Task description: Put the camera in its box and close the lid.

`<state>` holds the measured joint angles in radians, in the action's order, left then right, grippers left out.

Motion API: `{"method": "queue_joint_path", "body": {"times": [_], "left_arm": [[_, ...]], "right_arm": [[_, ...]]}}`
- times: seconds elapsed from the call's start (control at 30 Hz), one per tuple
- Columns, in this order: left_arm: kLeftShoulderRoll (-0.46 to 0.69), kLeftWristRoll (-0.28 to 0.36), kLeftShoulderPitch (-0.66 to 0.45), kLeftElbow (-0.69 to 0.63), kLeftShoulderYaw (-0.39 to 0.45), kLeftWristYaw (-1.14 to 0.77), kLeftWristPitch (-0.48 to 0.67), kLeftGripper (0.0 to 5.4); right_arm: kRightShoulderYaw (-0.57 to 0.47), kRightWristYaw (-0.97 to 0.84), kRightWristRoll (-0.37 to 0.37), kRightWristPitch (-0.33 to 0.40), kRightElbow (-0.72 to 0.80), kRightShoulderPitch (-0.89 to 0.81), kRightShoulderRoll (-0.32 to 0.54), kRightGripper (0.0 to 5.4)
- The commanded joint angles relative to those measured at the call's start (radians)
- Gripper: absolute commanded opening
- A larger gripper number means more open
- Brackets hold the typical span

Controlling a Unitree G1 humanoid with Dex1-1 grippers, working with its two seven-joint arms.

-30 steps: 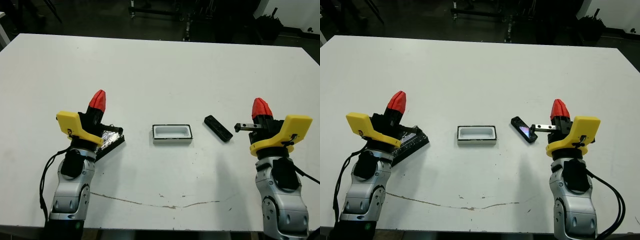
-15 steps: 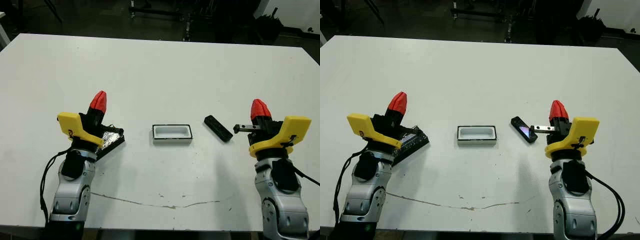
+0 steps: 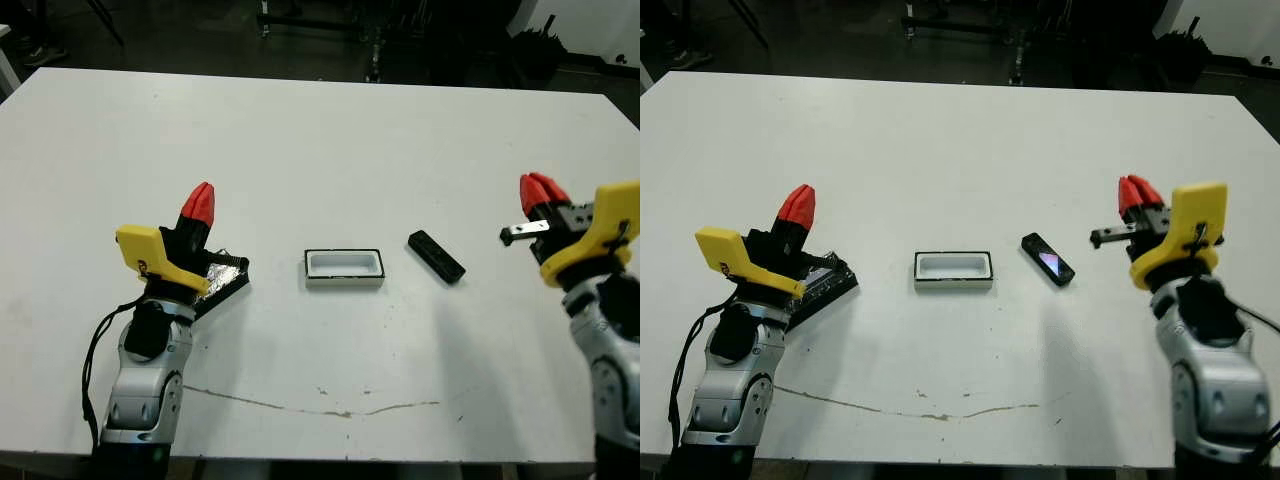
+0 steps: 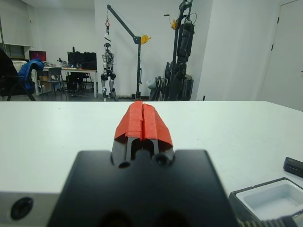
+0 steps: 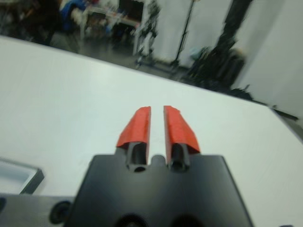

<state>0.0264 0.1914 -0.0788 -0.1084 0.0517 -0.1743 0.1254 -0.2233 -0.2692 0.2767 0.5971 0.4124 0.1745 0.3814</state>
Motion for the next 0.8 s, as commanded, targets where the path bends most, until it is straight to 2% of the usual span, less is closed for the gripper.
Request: {"method": "queue_joint_path", "body": {"times": [0.03,0.1,0.3,0.5,0.63,0.8], "left_arm": [[0.005,0.001,0.014,0.010,0.001,-0.005,0.002,0.00],[0.001,0.005,0.015,0.001,0.001,0.000,-0.012,0.00],[0.001,0.003,0.013,0.003,-0.001,0.001,-0.010,0.00],[0.002,0.001,0.016,-0.007,0.000,0.005,-0.019,0.00],[0.006,-0.012,0.018,-0.019,-0.001,0.018,-0.033,0.00],[0.038,-0.050,0.031,-0.093,-0.018,0.033,-0.146,0.43]], "right_arm": [[-0.022,-0.081,0.066,0.089,-0.072,0.048,0.069,1.39],[-0.020,-0.116,0.083,0.109,-0.116,0.070,0.095,1.70],[0.028,-0.196,0.073,0.134,-0.245,0.127,0.156,2.54],[0.078,-0.234,0.039,0.104,-0.349,0.164,0.170,3.34],[0.099,-0.257,0.022,0.059,-0.384,0.166,0.167,3.88],[0.110,-0.273,0.013,0.026,-0.411,0.168,0.159,4.61]]}}
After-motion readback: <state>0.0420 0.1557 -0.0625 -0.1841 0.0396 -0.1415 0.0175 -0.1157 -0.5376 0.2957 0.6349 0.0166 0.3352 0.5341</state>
